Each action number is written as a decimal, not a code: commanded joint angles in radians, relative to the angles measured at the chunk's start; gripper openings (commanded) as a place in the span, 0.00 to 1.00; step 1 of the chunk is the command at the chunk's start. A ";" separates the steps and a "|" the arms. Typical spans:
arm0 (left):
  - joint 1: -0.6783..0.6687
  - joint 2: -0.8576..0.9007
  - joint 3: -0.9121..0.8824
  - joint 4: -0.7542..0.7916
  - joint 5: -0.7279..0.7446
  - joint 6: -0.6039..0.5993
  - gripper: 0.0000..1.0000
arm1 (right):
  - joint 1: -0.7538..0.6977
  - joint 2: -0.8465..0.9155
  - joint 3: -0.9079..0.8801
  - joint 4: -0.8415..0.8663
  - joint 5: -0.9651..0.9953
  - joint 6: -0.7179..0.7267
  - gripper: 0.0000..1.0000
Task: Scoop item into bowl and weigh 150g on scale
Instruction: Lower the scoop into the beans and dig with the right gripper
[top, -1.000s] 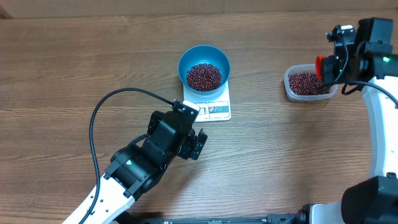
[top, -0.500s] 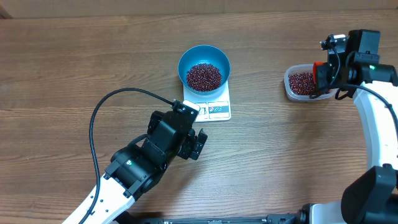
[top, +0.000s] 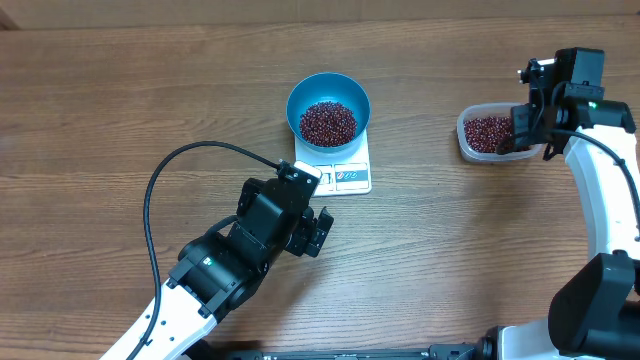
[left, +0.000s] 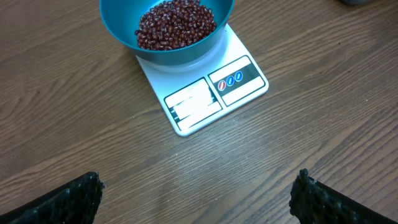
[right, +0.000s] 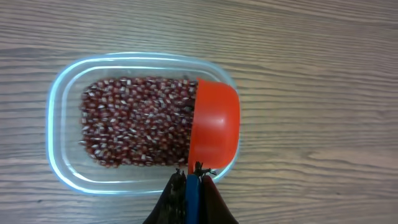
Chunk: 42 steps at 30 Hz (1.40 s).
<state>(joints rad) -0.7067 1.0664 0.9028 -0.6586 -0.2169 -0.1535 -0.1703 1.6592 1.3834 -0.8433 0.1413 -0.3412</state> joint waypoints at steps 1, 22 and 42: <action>0.001 0.006 -0.005 0.001 0.005 0.011 1.00 | -0.002 0.004 -0.012 0.001 0.041 0.000 0.04; 0.001 0.006 -0.005 0.001 0.005 0.011 1.00 | -0.002 0.111 -0.043 0.019 0.039 0.001 0.04; 0.000 0.006 -0.005 0.001 0.005 0.011 0.99 | -0.002 0.122 -0.043 -0.007 -0.308 -0.003 0.04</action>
<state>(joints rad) -0.7067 1.0664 0.9028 -0.6586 -0.2173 -0.1535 -0.1707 1.7725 1.3445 -0.8463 -0.0765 -0.3416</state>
